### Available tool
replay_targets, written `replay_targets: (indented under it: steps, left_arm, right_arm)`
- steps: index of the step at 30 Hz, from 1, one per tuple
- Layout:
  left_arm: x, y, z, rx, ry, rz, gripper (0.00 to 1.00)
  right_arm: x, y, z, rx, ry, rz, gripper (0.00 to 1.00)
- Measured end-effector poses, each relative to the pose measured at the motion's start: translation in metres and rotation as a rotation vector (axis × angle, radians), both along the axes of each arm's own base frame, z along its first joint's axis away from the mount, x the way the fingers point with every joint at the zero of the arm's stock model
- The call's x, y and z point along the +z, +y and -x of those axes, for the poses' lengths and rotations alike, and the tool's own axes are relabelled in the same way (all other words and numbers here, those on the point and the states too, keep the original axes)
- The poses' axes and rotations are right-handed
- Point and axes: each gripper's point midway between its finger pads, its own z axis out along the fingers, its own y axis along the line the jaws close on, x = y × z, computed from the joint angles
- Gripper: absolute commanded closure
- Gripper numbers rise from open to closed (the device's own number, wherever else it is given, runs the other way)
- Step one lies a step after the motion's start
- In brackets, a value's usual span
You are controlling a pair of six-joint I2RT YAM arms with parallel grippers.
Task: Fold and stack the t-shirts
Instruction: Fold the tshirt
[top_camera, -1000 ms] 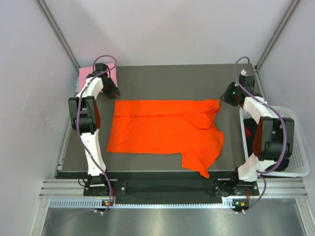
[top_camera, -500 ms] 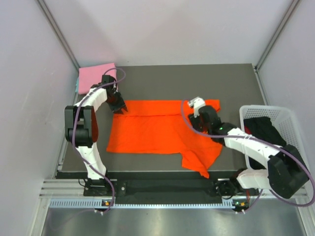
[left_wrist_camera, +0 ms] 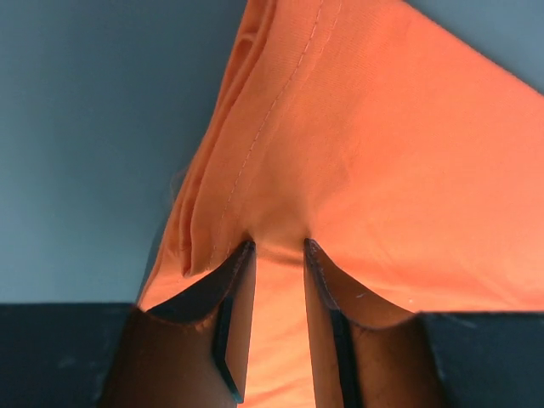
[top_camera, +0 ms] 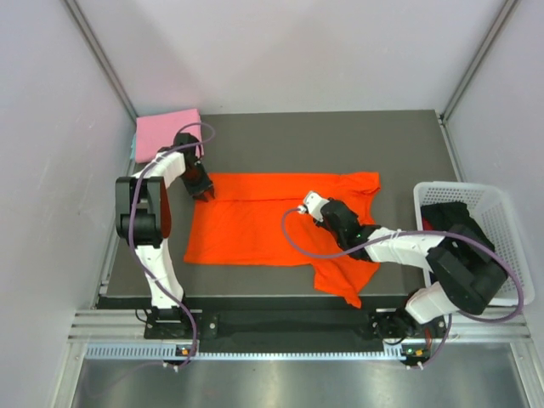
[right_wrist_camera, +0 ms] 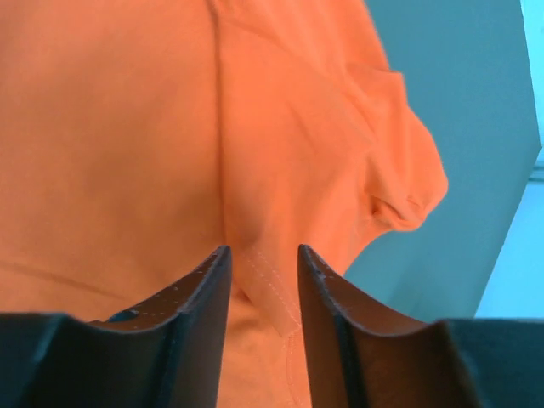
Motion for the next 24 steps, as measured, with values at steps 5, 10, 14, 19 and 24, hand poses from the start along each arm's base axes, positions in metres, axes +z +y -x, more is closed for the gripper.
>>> replay_targets:
  steps: [5, 10, 14, 19, 24]
  left_arm:
    - [0.0, 0.002, -0.006, 0.004, 0.004, -0.011, 0.66]
    - [0.0, 0.004, -0.014, 0.009, -0.007, -0.024, 0.67]
    - [0.0, 0.006, -0.014, 0.013, -0.007, -0.024, 0.67]
    - [0.0, 0.014, -0.015, 0.032, -0.007, -0.024, 0.67]
    - [0.0, 0.015, -0.015, 0.035, -0.007, -0.024, 0.67]
  right_arm:
    - [-0.015, -0.001, 0.001, 0.04, 0.008, 0.078, 0.66]
    - [-0.022, 0.0, -0.003, 0.052, 0.001, 0.11, 0.63]
    - [-0.027, 0.0, -0.002, 0.059, 0.013, 0.125, 0.61]
    - [-0.028, 0.004, 0.0, 0.071, 0.02, 0.117, 0.6]
    - [-0.031, 0.007, 0.002, 0.08, 0.033, 0.106, 0.6]
